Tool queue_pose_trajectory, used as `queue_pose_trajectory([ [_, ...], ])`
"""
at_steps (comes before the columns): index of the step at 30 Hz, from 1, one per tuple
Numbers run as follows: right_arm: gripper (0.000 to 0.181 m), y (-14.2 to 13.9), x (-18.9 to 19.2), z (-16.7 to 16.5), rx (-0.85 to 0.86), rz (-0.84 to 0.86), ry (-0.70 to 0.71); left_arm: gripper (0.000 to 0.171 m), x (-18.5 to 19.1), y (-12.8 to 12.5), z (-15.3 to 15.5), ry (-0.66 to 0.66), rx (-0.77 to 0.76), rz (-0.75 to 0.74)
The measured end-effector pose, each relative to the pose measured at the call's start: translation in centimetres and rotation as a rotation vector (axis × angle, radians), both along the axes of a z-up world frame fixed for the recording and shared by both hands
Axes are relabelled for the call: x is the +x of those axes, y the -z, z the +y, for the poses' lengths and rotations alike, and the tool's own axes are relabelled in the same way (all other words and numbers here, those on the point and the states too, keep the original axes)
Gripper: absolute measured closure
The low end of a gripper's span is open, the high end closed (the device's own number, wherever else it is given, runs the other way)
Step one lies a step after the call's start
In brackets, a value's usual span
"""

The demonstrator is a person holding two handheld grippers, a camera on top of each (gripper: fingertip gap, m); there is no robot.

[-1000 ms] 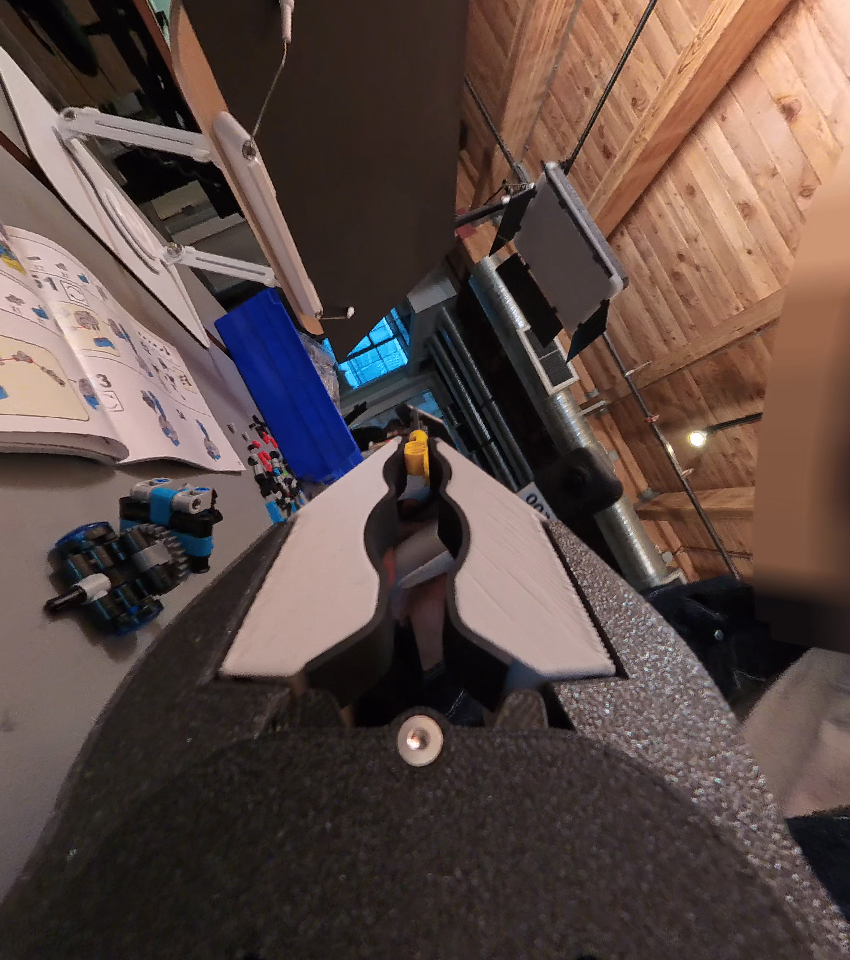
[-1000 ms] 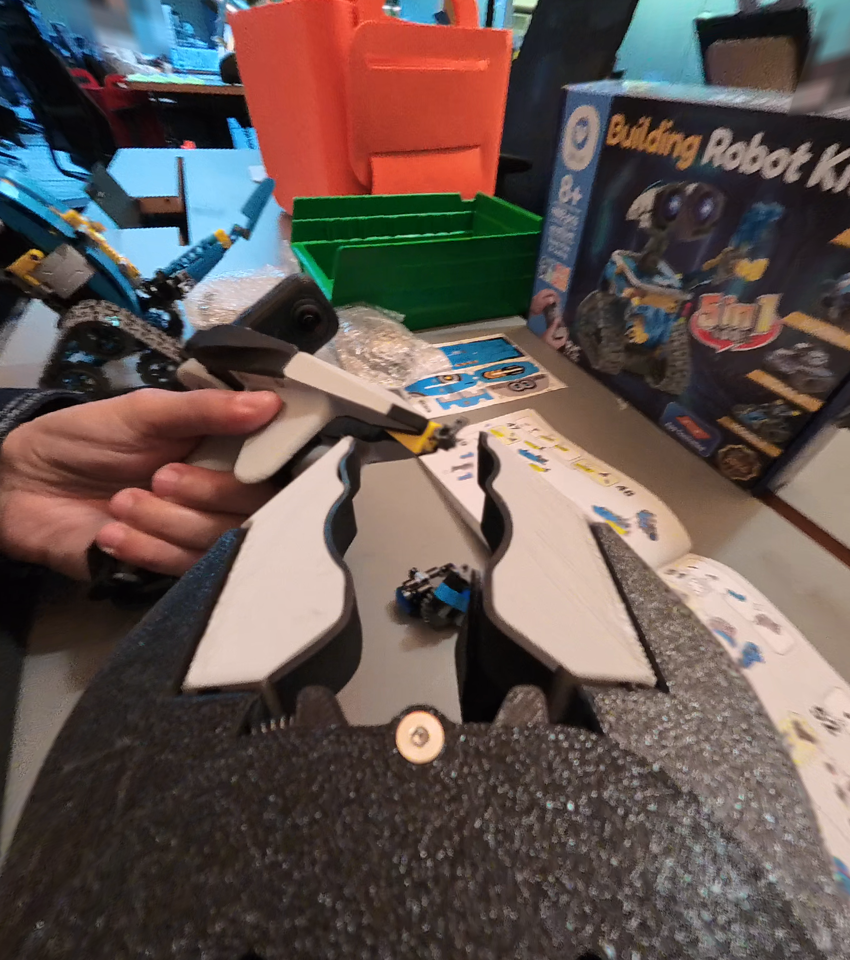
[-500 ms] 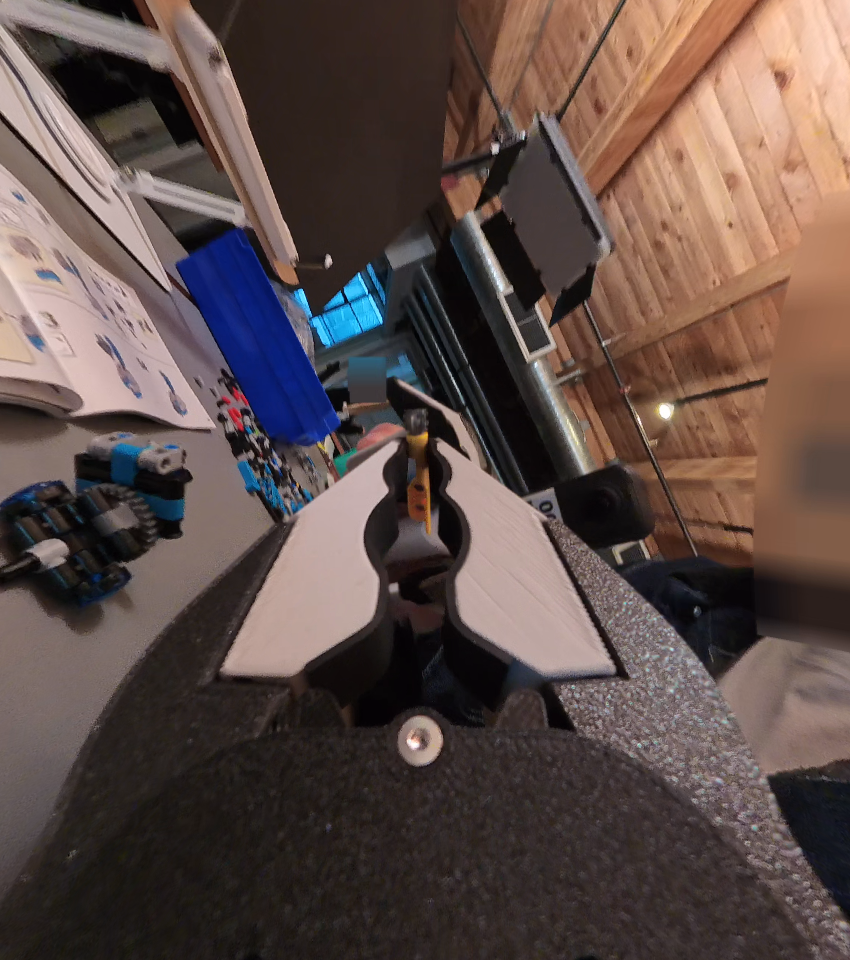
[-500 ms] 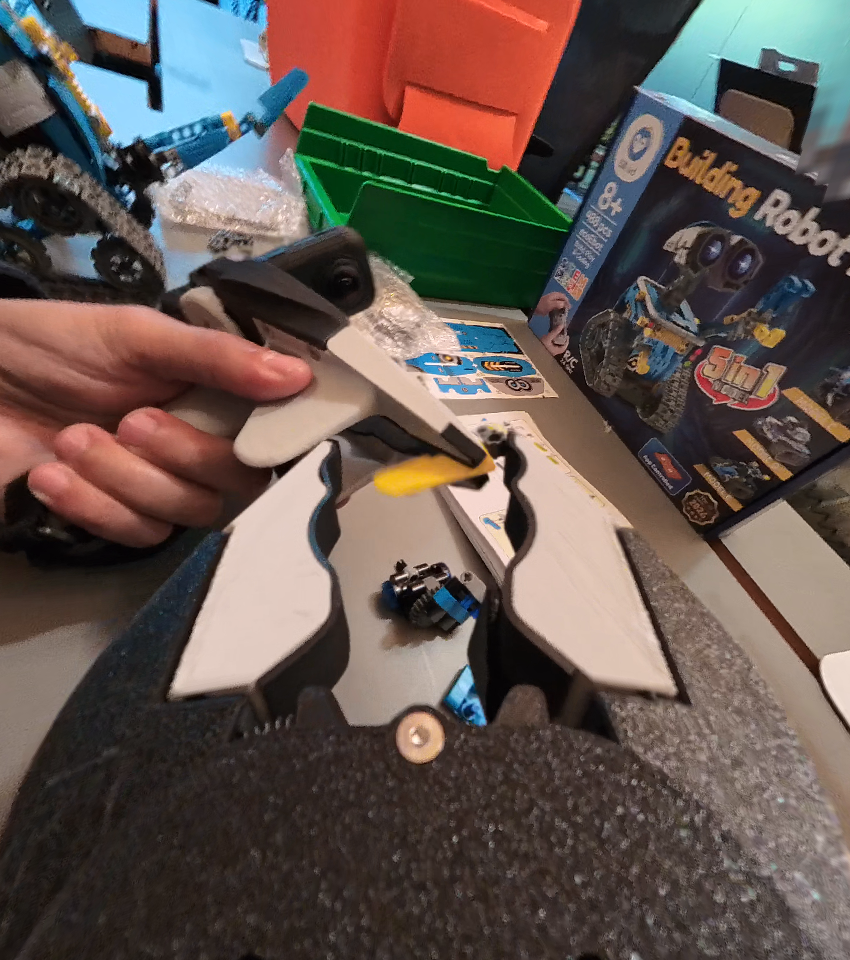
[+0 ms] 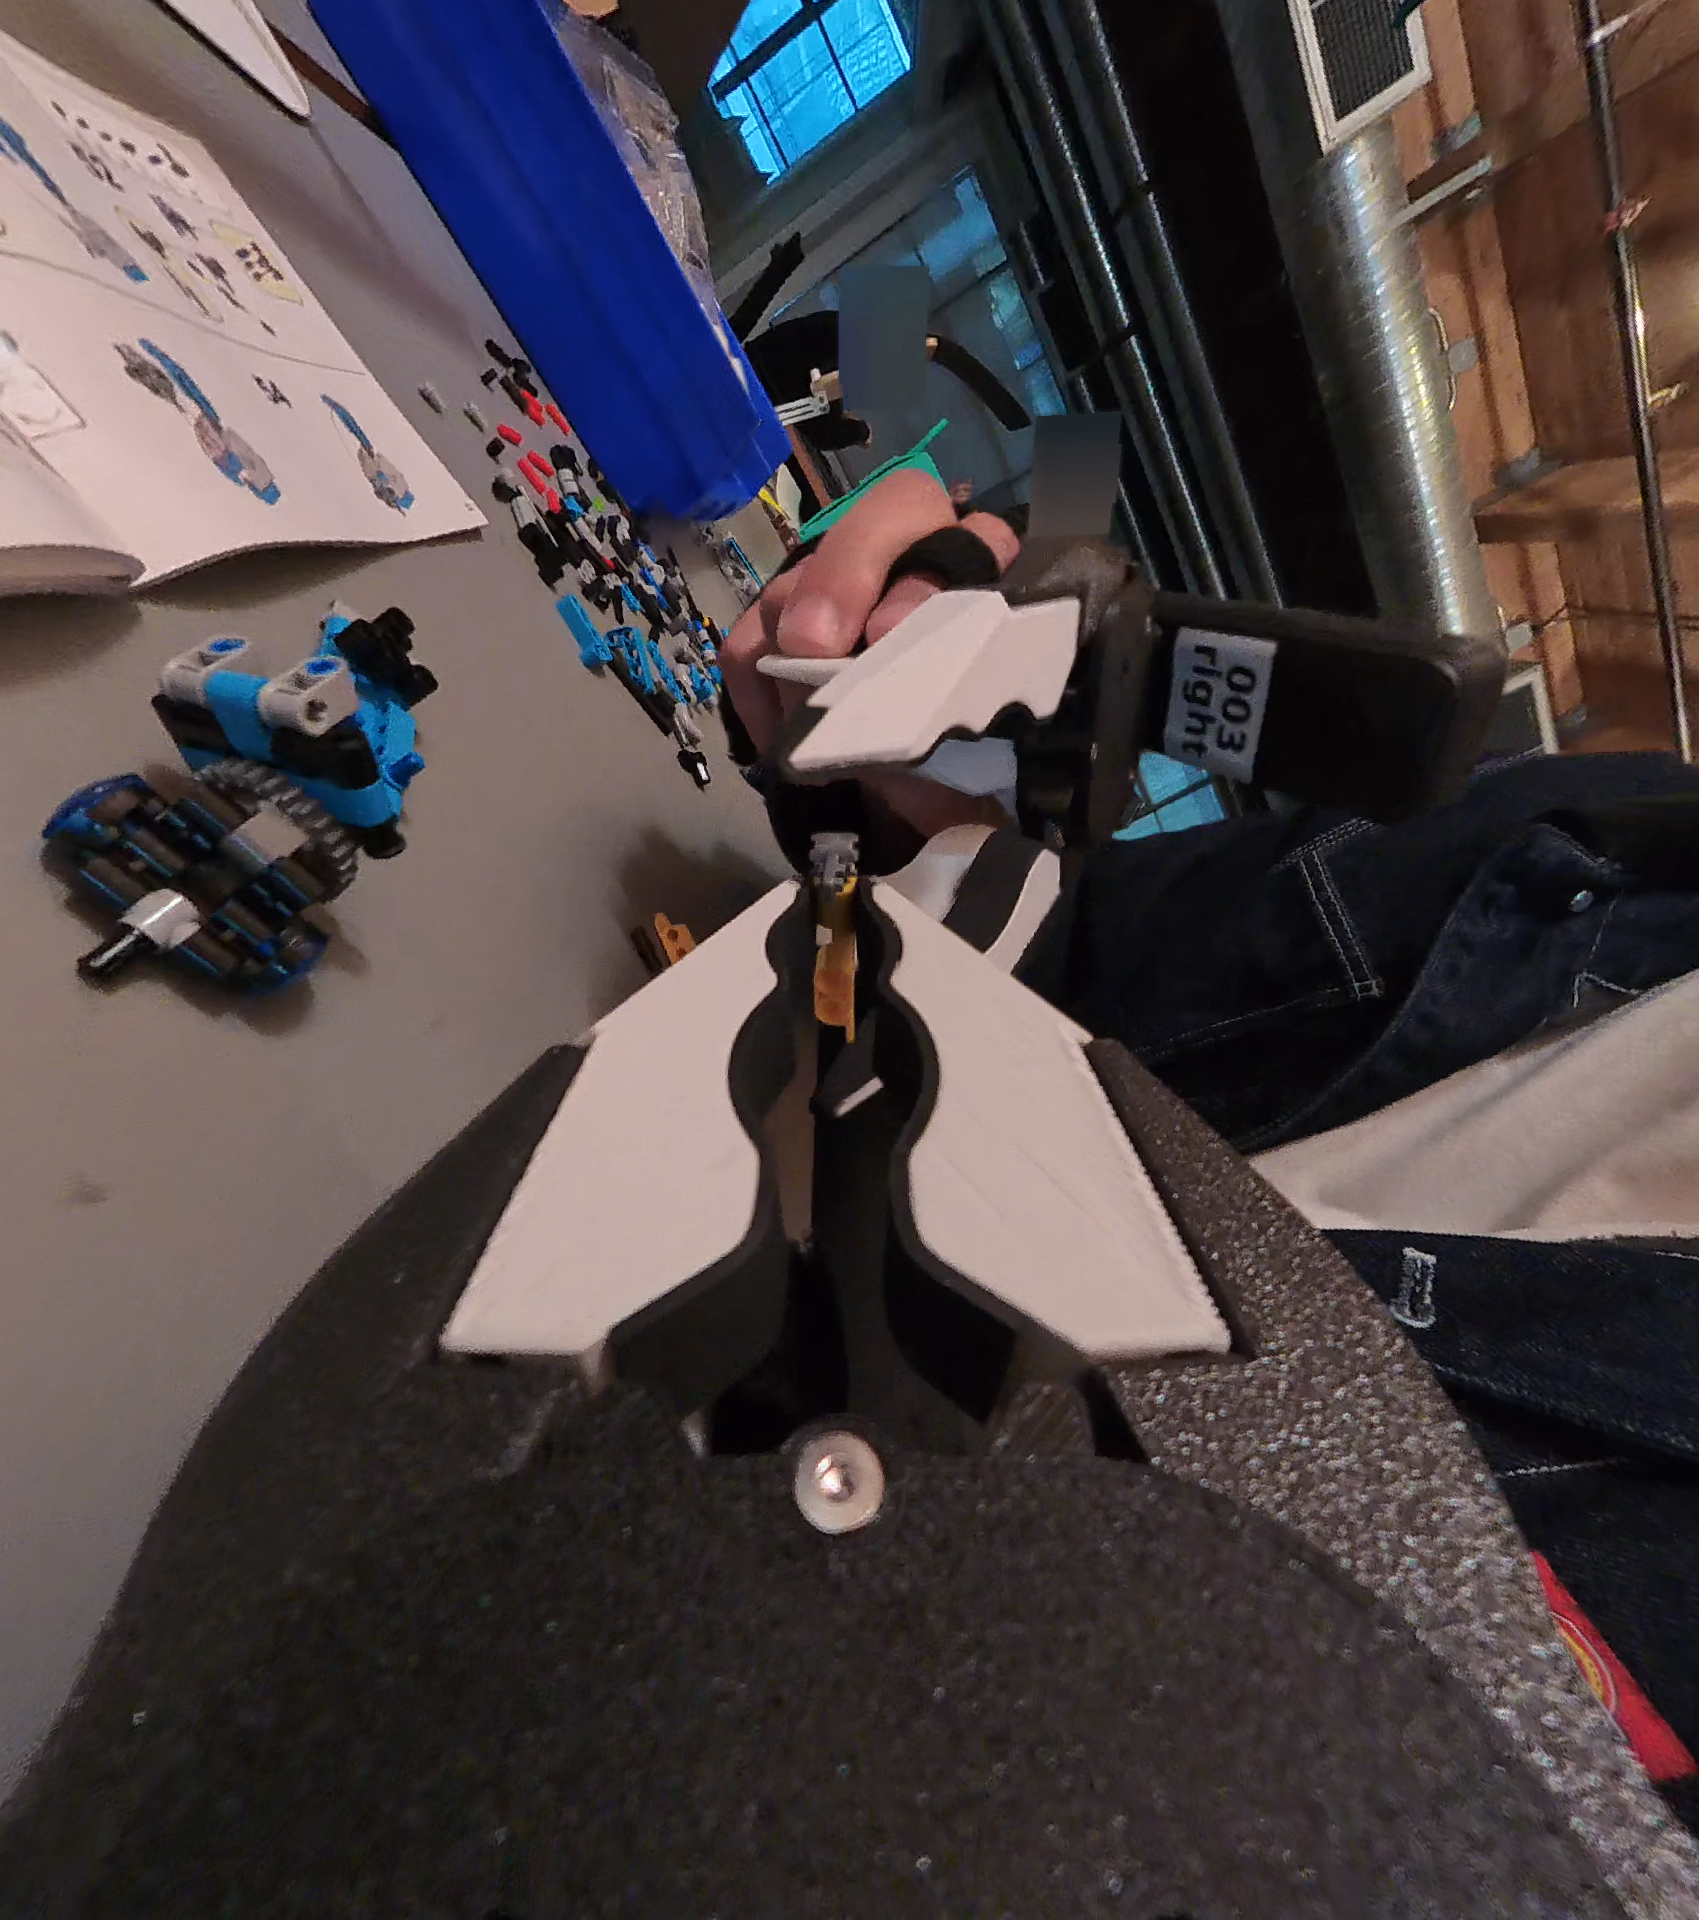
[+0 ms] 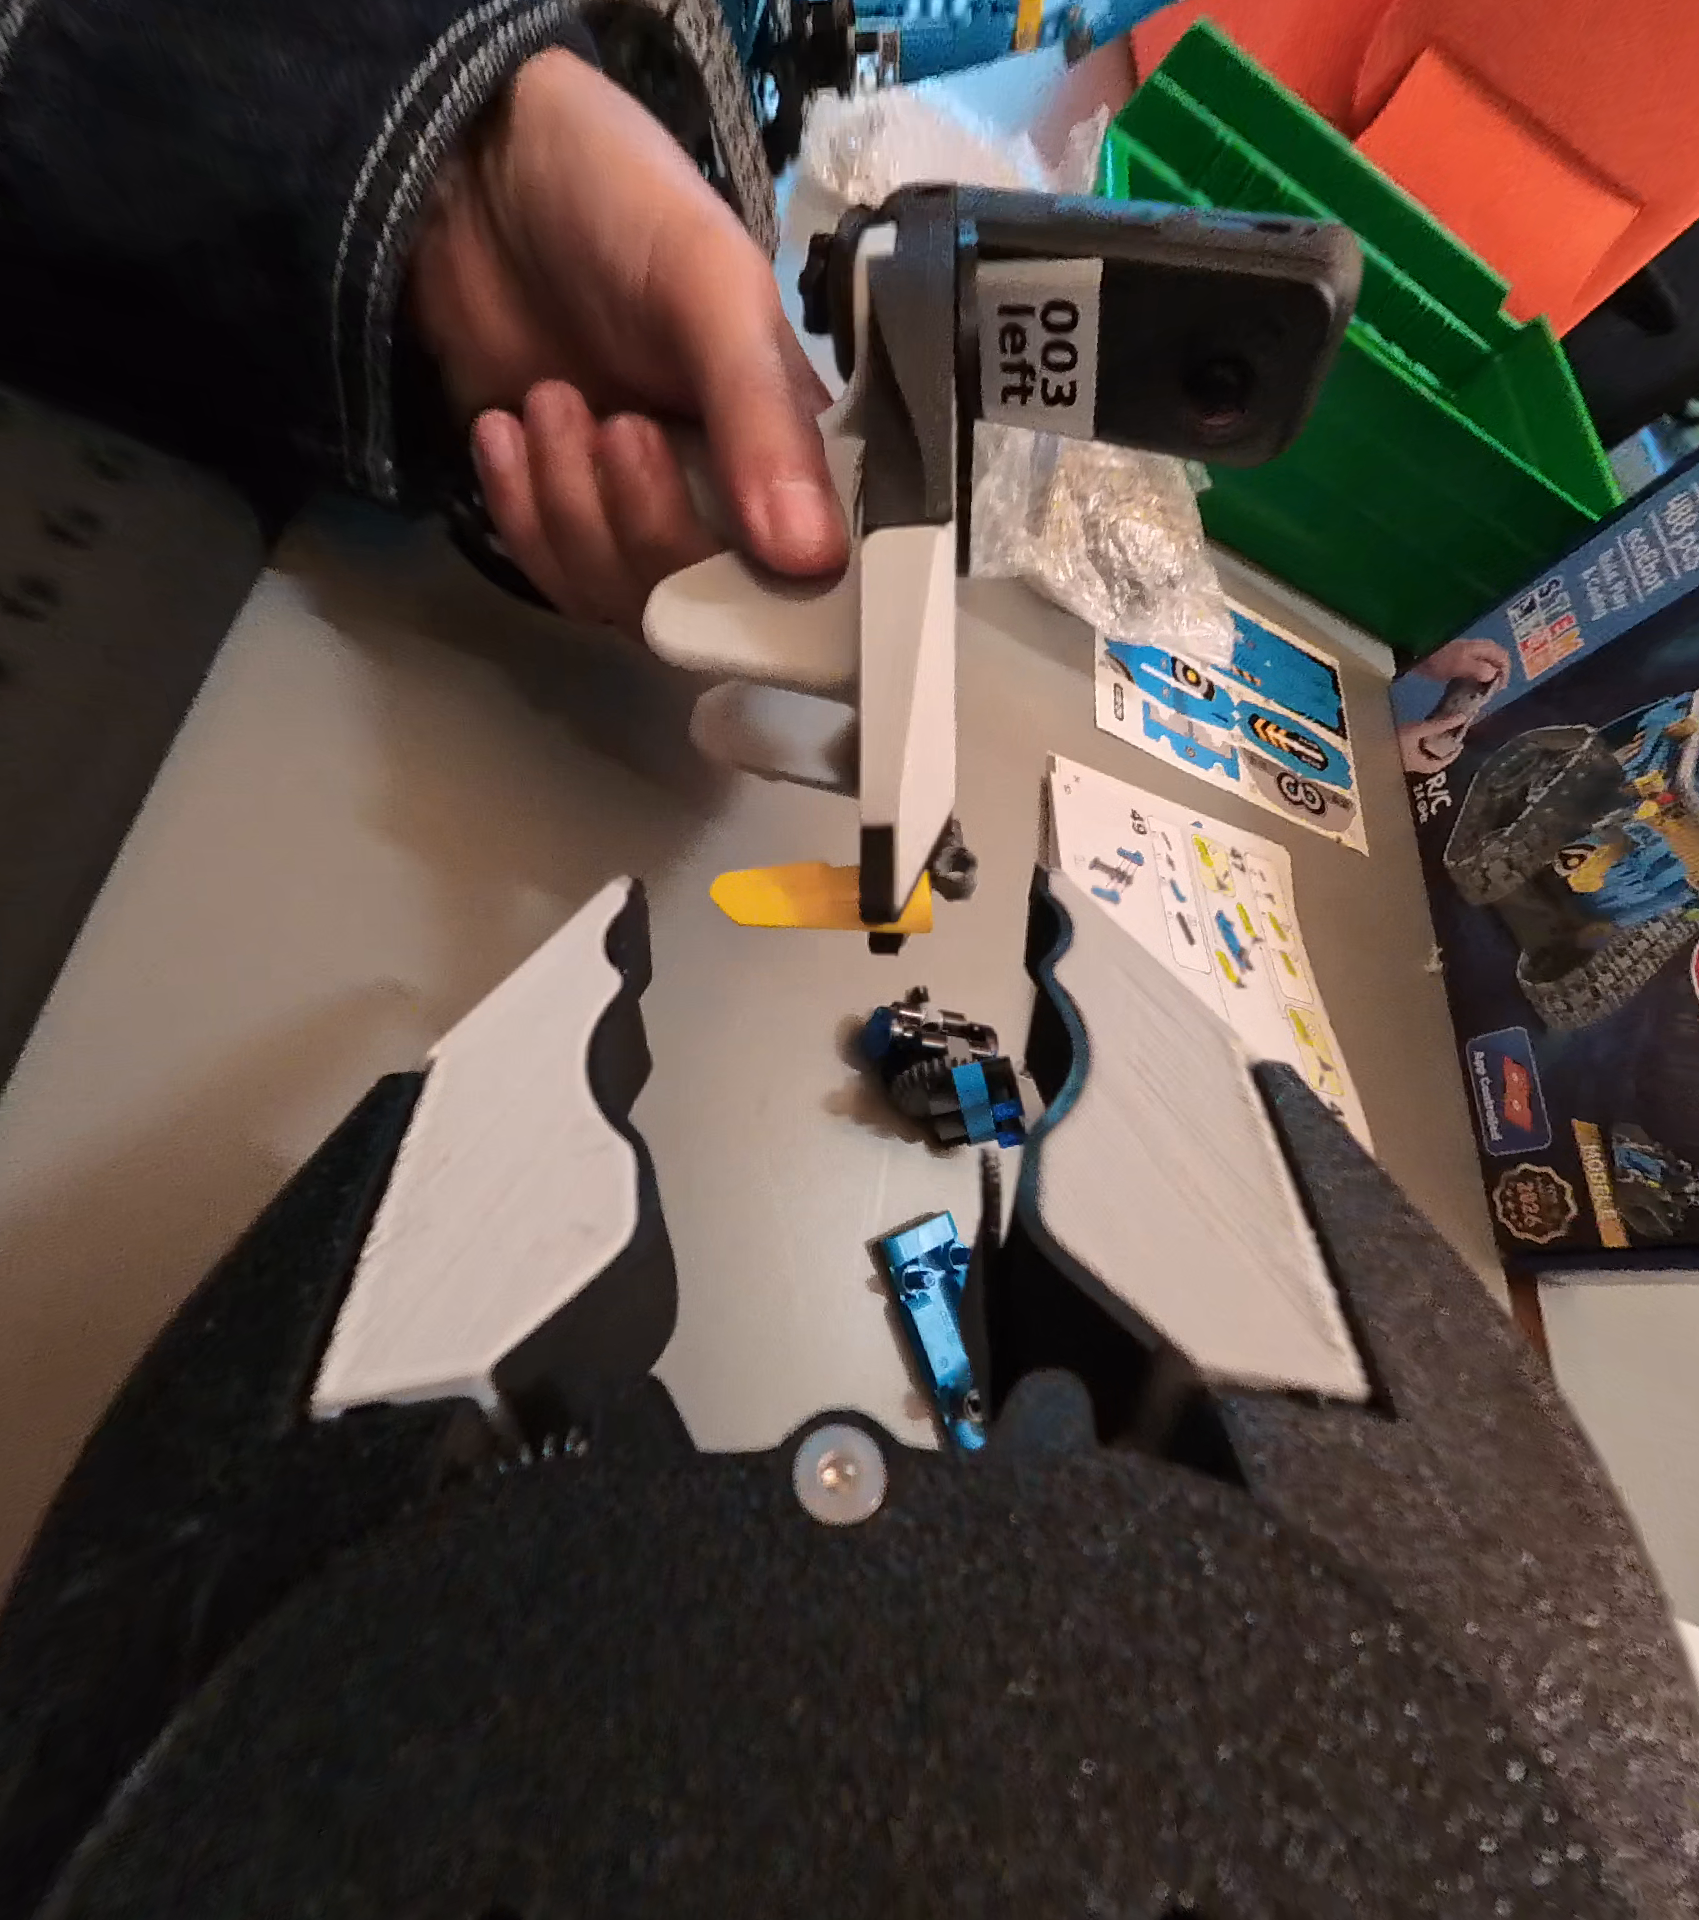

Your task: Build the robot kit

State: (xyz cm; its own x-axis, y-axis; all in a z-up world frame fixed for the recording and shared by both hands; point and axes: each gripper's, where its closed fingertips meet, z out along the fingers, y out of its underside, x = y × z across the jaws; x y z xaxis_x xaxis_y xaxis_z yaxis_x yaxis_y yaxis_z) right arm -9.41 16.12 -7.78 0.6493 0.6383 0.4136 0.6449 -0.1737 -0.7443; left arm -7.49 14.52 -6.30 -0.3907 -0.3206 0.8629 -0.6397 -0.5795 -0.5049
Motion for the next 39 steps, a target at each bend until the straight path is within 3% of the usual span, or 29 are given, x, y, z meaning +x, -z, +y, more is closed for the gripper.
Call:
queue_pose_trajectory([
  [5, 0.127, 0.7, 0.2, 0.8, 0.008, -0.033, 0.050, 0.166, 0.1, 0.4, 0.6, -0.028, -0.024, 0.018],
  [8, 0.120, 0.5, 0.1, 0.8, 0.027, -0.038, 0.052, 0.166, 0.0, 0.5, -0.1, 0.008, -0.021, 0.023],
  [11, 0.129, 0.5, -0.2, 0.5, 0.039, -0.047, 0.034, 0.166, 0.1, 0.4, -0.1, 0.009, -0.040, 0.024],
  [17, 0.130, 0.1, 0.0, 0.9, -0.018, 0.011, 0.051, 0.166, 0.2, -0.2, 0.4, -0.014, -0.094, 0.003],
  [25, 0.131, -1.0, 1.1, 1.6, 0.033, -0.004, 0.129, 0.165, 0.3, -1.0, 0.9, -0.048, -0.189, -0.033],
  [29, 0.131, -1.0, 1.5, 1.7, 0.017, 0.005, 0.156, 0.165, 0.5, -0.9, 1.1, -0.082, -0.130, -0.055],
  [39, 0.134, -1.1, 1.6, 1.8, 0.015, 0.012, 0.178, 0.165, 0.5, -1.1, 1.2, -0.082, -0.173, -0.054],
])
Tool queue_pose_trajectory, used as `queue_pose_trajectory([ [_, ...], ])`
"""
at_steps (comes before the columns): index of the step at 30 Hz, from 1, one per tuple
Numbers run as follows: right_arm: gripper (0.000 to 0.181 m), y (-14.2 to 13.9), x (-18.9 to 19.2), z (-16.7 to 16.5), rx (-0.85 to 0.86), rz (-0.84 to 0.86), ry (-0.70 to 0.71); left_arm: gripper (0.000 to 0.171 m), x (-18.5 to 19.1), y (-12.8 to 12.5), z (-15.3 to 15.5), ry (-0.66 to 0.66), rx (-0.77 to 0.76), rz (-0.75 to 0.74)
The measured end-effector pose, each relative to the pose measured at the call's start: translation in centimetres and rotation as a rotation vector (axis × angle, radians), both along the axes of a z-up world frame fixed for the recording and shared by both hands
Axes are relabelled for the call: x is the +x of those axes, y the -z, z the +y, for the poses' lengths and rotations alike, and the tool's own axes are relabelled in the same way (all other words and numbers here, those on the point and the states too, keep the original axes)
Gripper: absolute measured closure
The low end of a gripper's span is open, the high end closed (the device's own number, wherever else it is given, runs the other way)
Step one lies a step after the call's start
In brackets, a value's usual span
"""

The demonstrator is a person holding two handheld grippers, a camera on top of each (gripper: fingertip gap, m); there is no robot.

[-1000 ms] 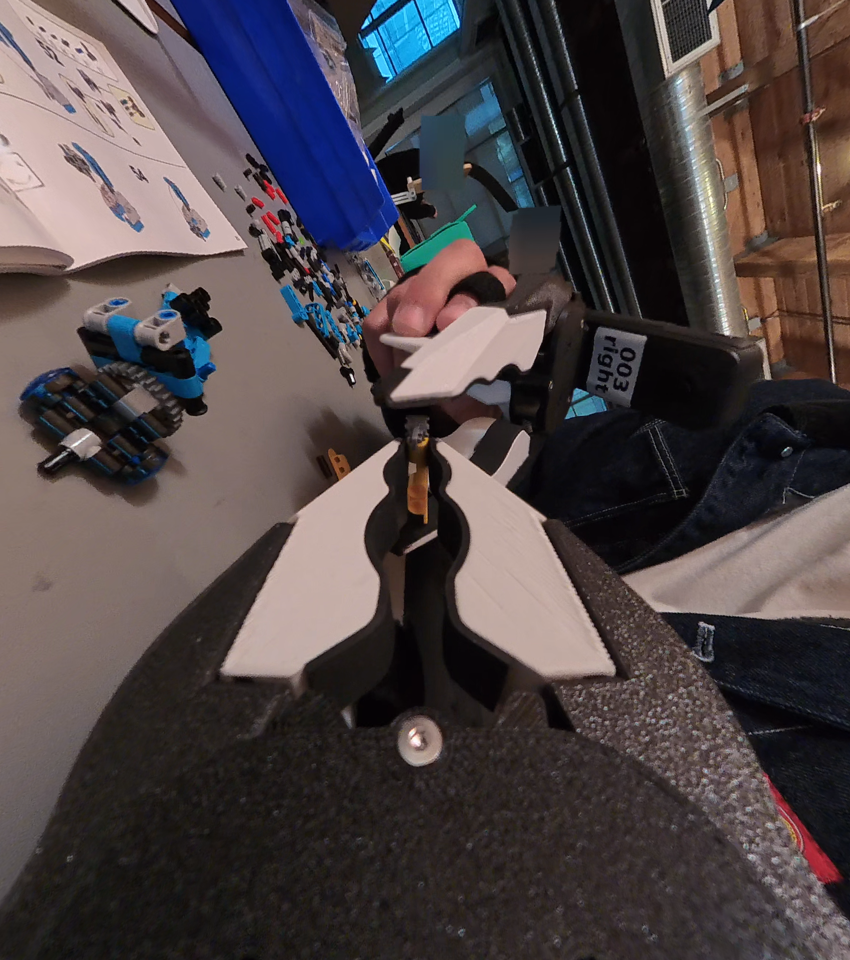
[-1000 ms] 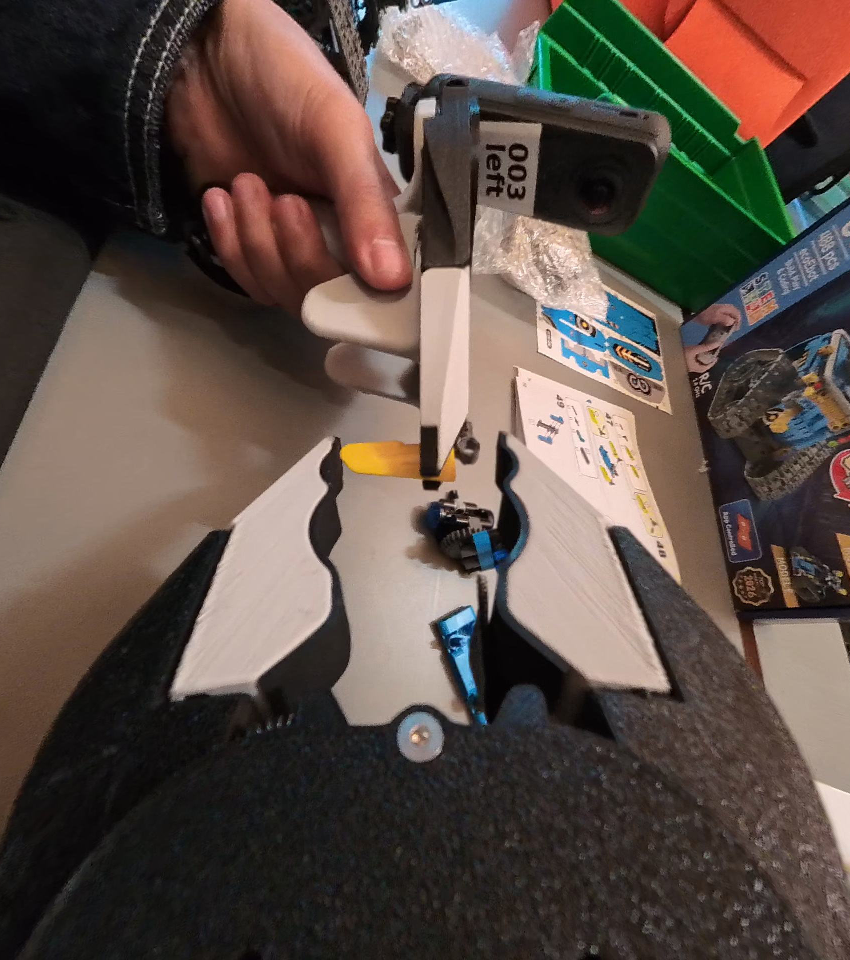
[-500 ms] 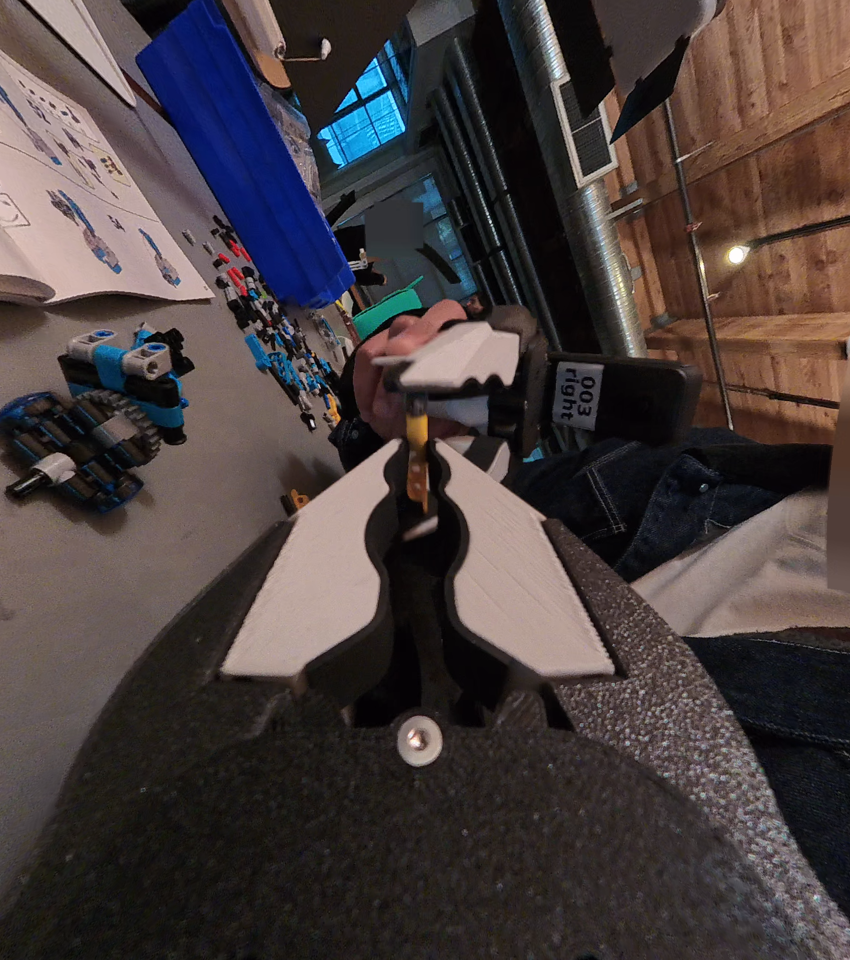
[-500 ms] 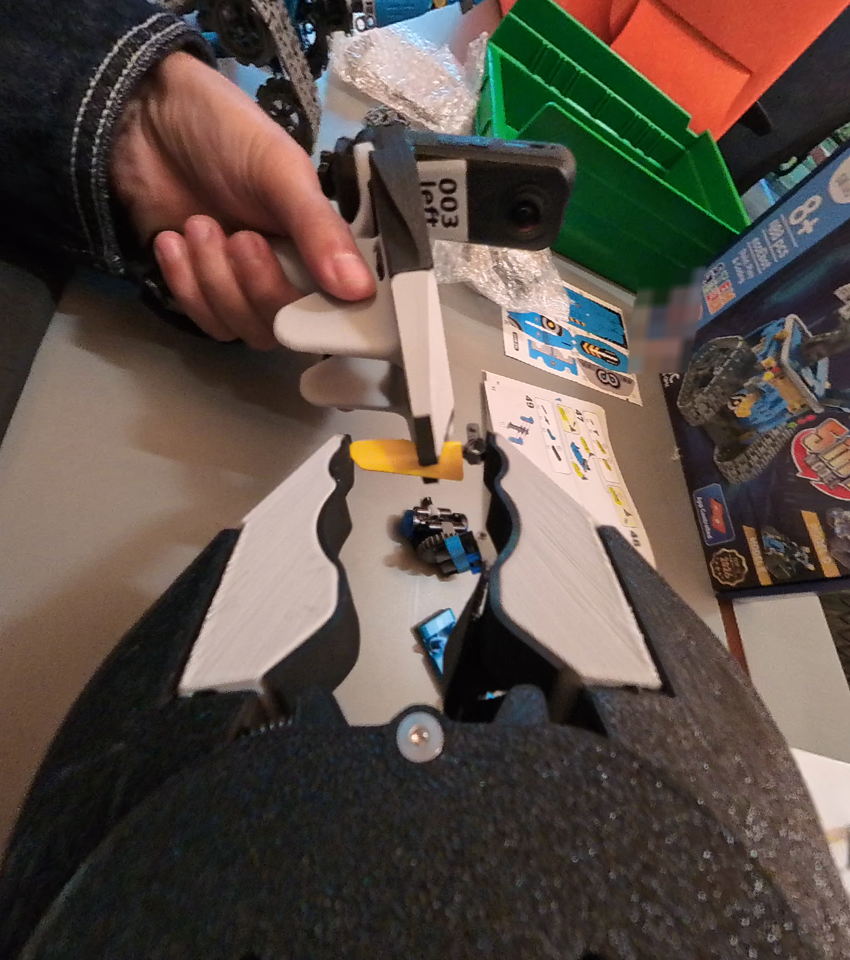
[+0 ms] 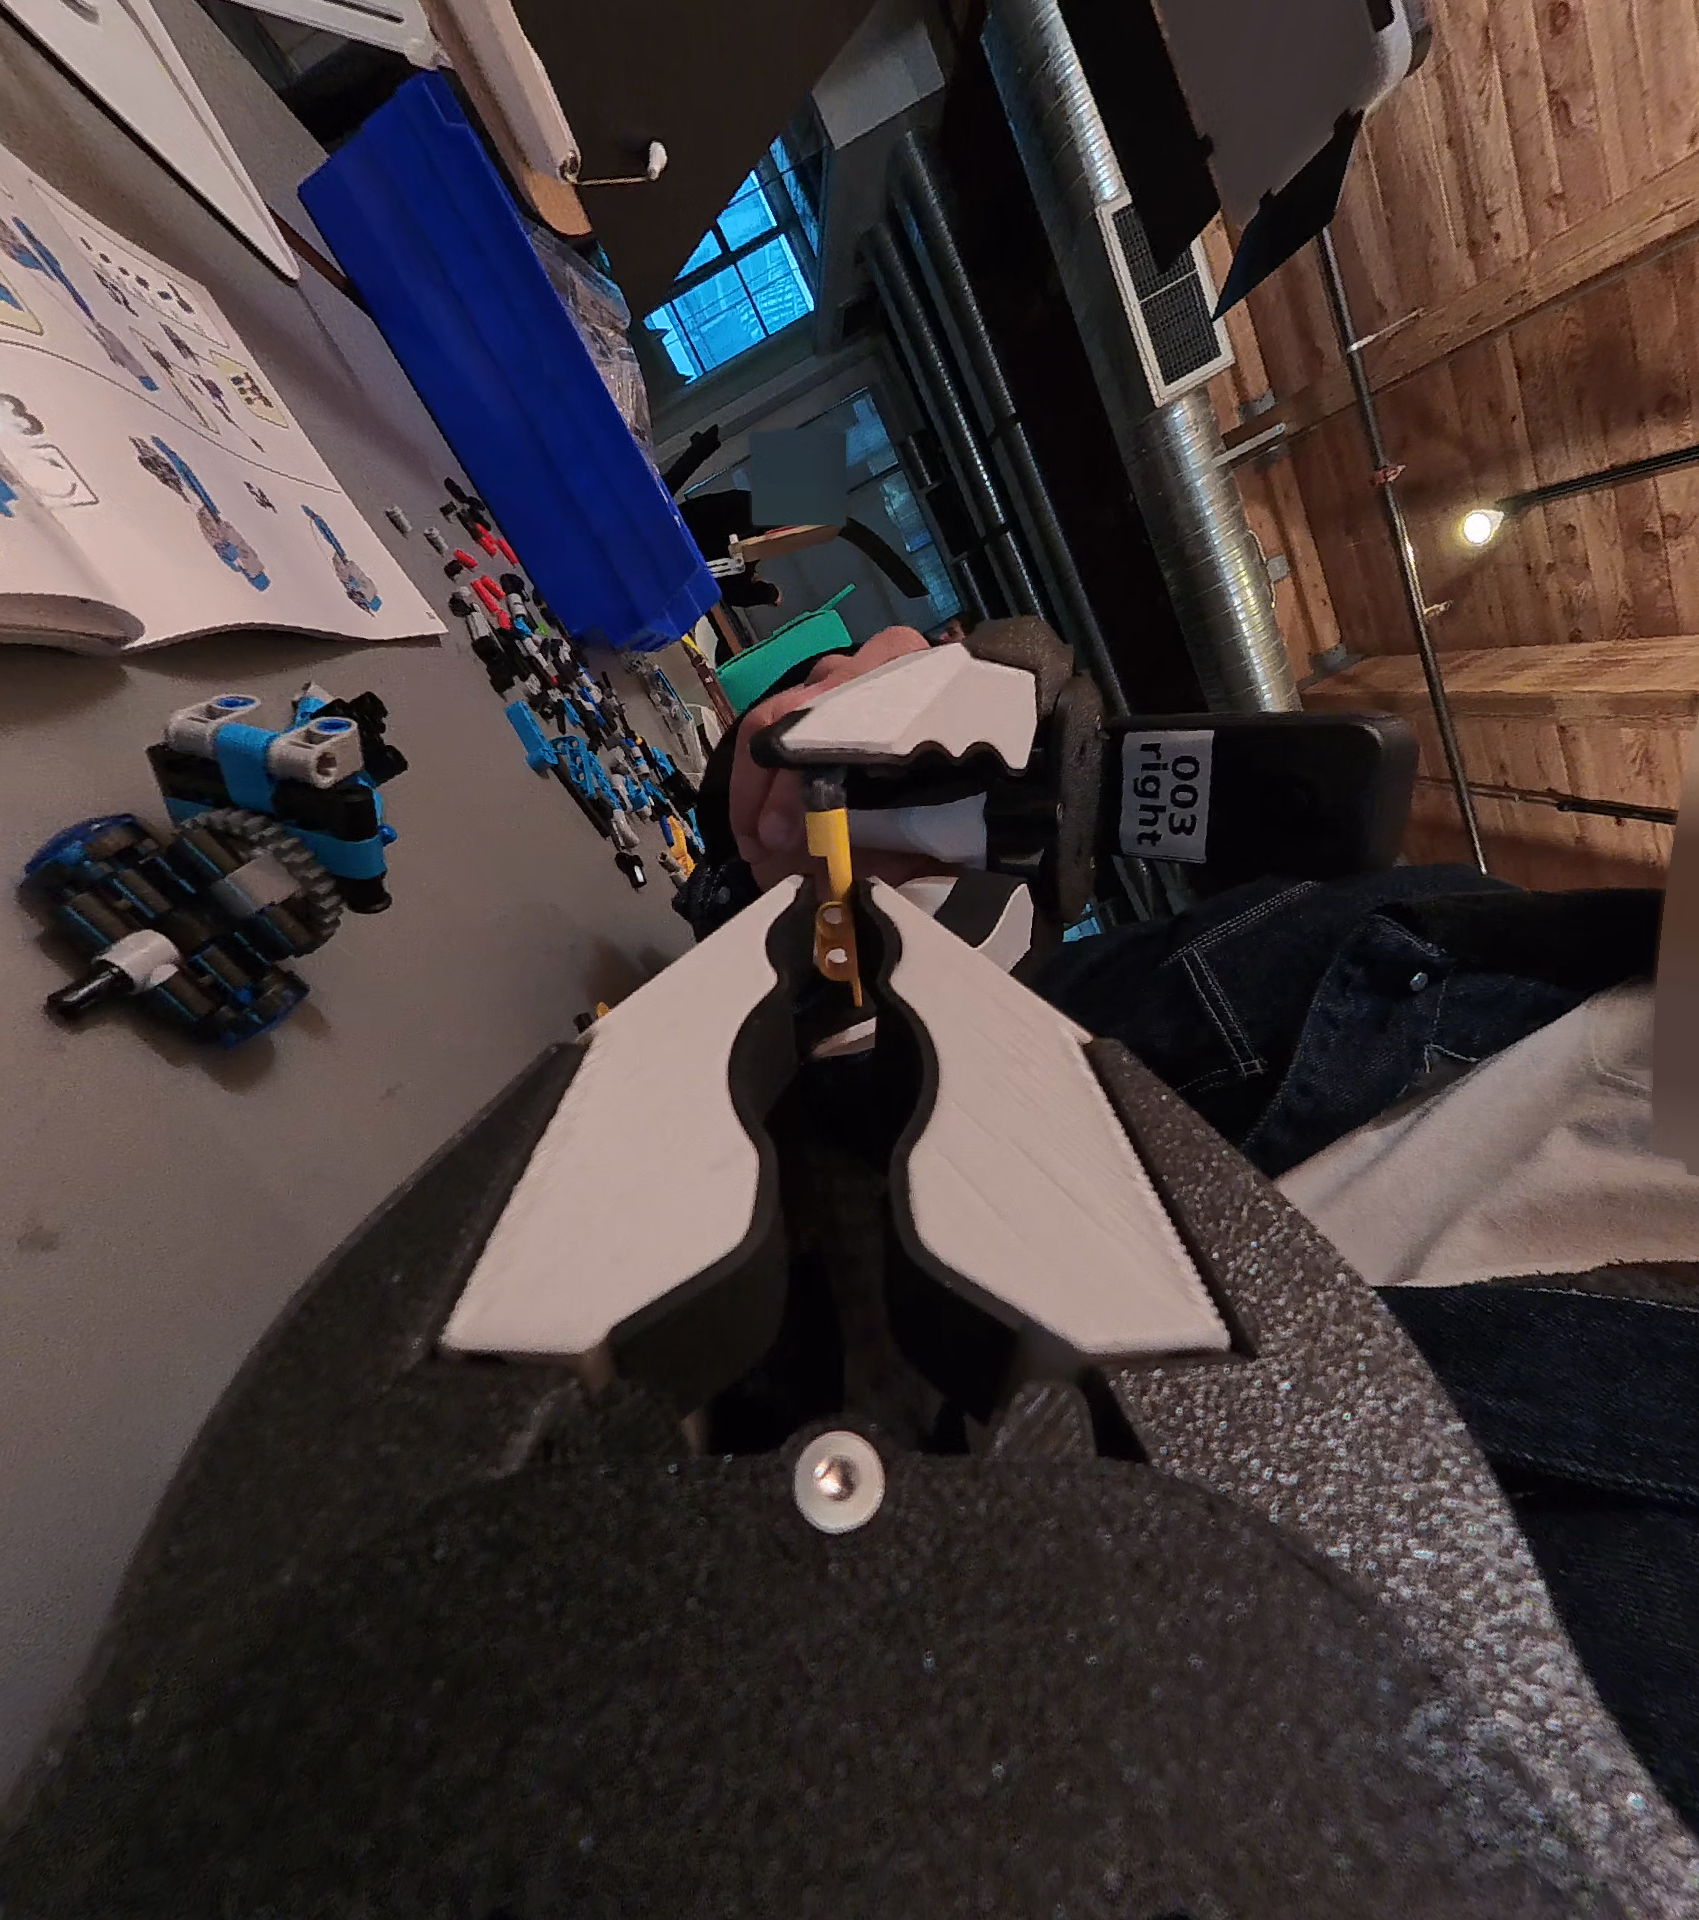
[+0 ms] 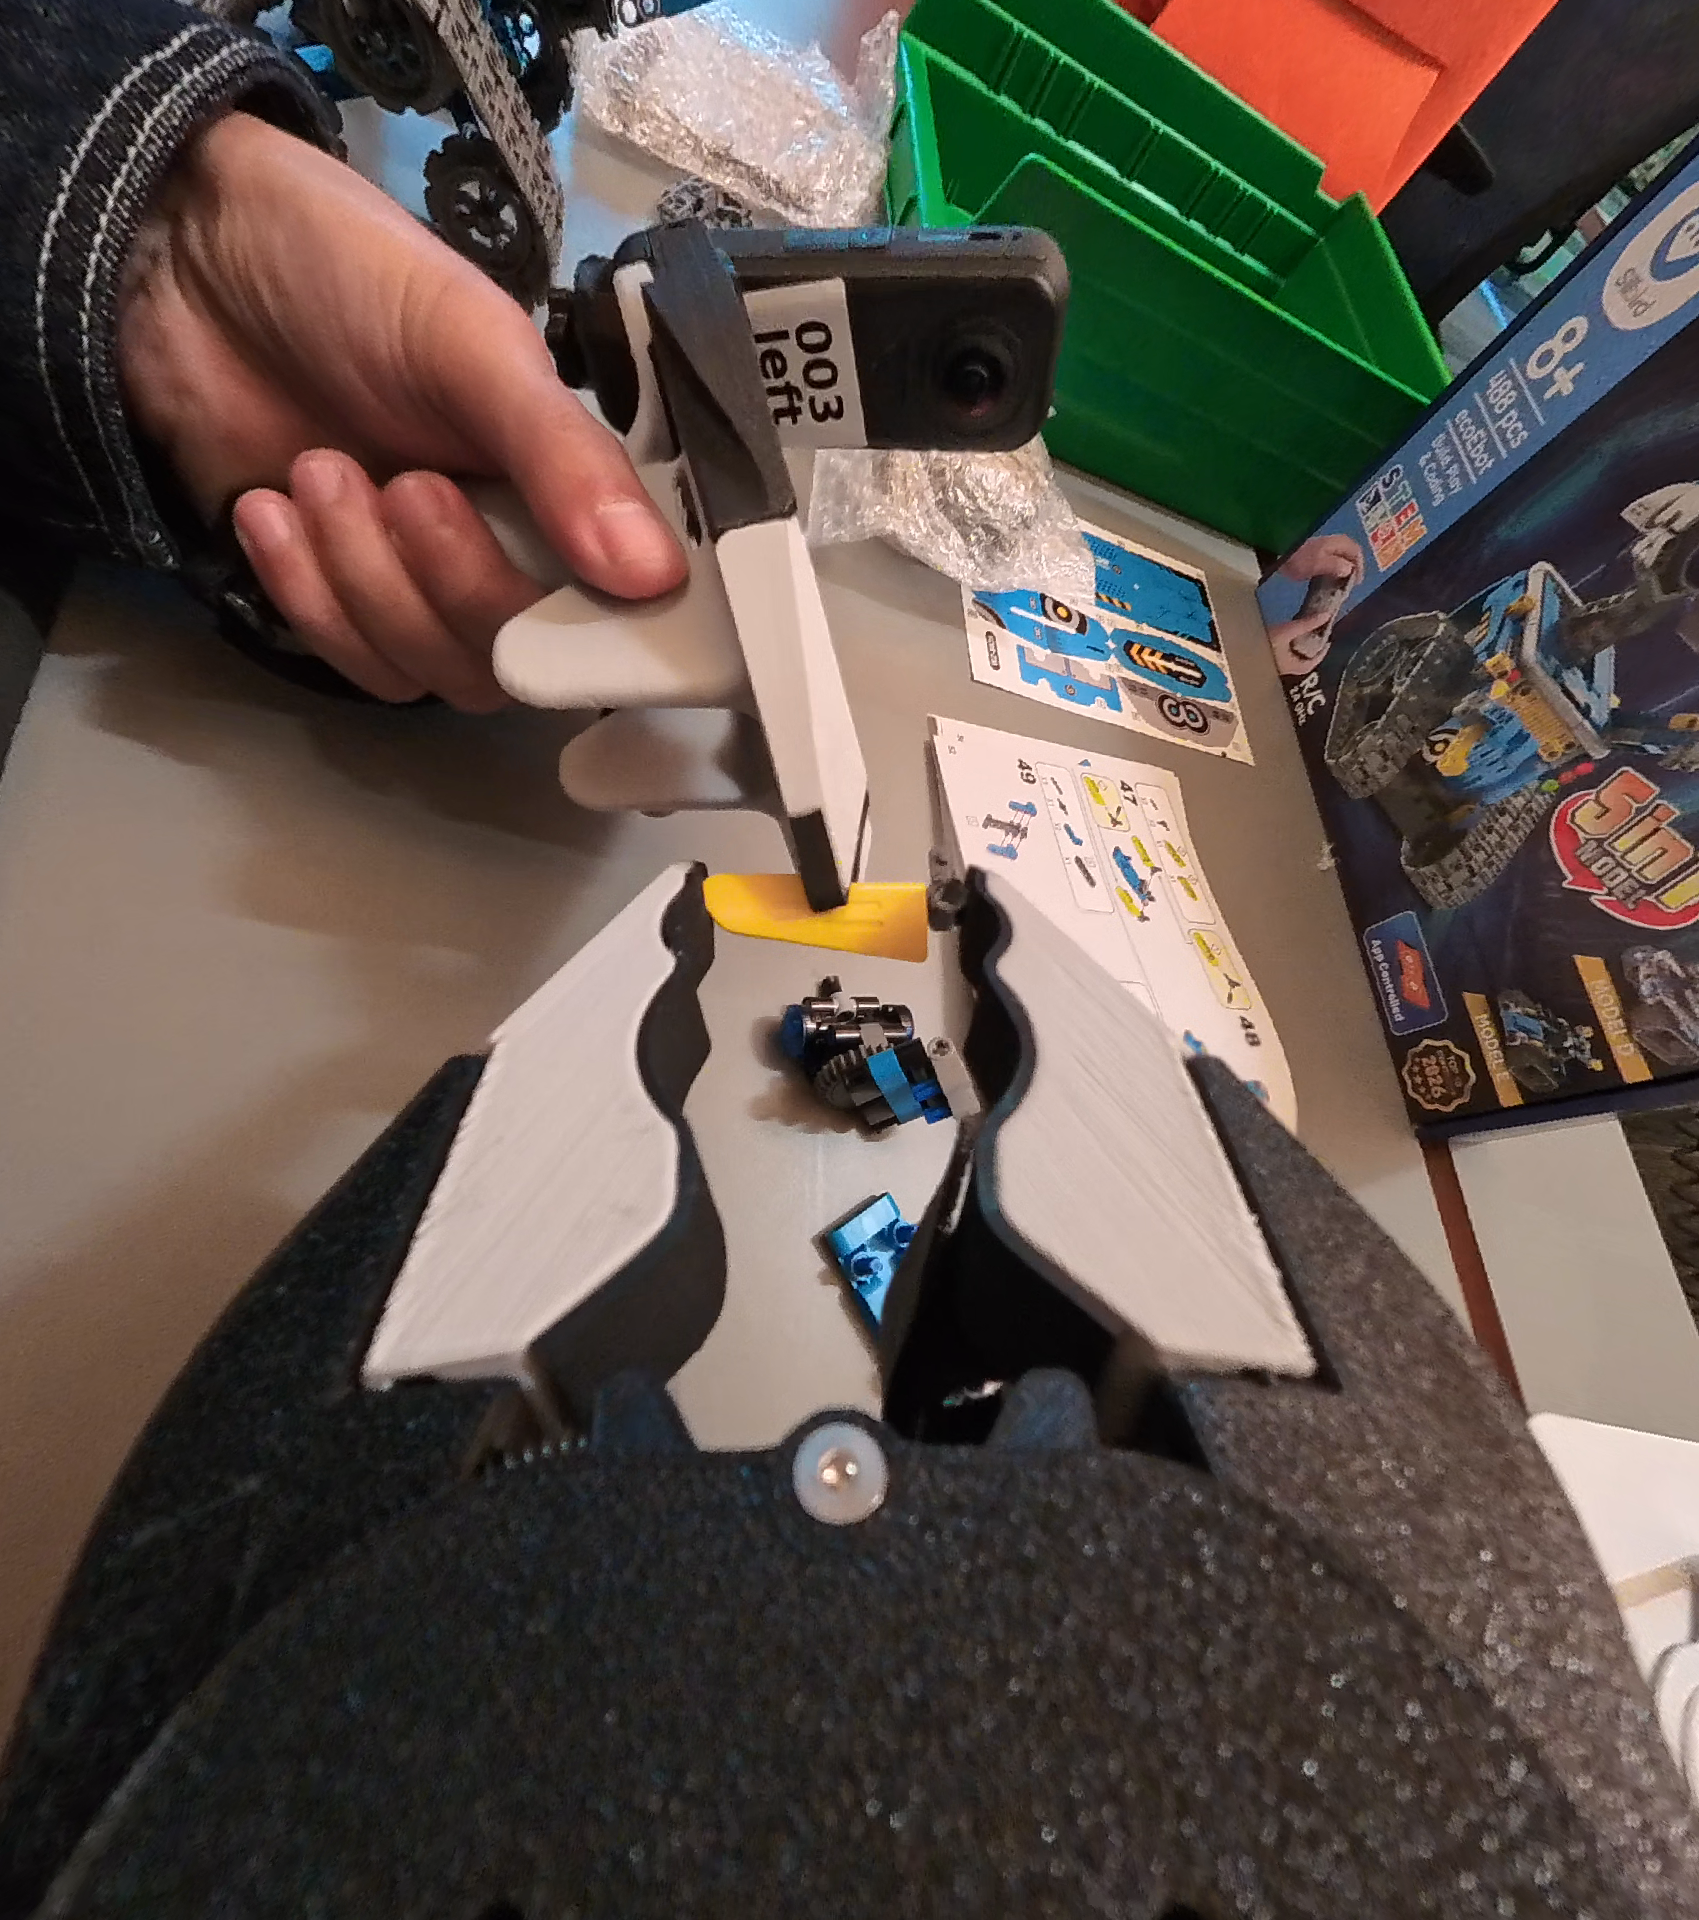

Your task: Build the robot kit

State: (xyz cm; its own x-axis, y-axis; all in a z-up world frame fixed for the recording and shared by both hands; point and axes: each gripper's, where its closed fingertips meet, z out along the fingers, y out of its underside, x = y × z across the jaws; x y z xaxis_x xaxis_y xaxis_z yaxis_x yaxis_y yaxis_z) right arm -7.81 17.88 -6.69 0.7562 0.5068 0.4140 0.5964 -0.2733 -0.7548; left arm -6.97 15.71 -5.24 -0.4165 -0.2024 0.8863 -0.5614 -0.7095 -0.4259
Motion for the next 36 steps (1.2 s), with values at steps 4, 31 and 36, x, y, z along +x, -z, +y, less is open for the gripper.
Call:
queue_pose_trajectory([
  [4, 0.134, 0.1, 0.2, 0.1, 0.018, -0.022, 0.010, 0.165, 0.1, 0.1, 0.1, -0.019, 0.017, 0.001],
  [31, 0.144, -0.2, 4.6, 0.4, -0.061, 0.756, 0.183, 0.164, 0.2, 0.6, 7.0, -0.324, 0.279, -0.003],
  [36, 0.153, -0.9, 4.2, -0.3, -0.165, 1.018, 0.078, 0.164, 0.8, 1.3, 4.4, -0.221, 0.348, -0.009],
])
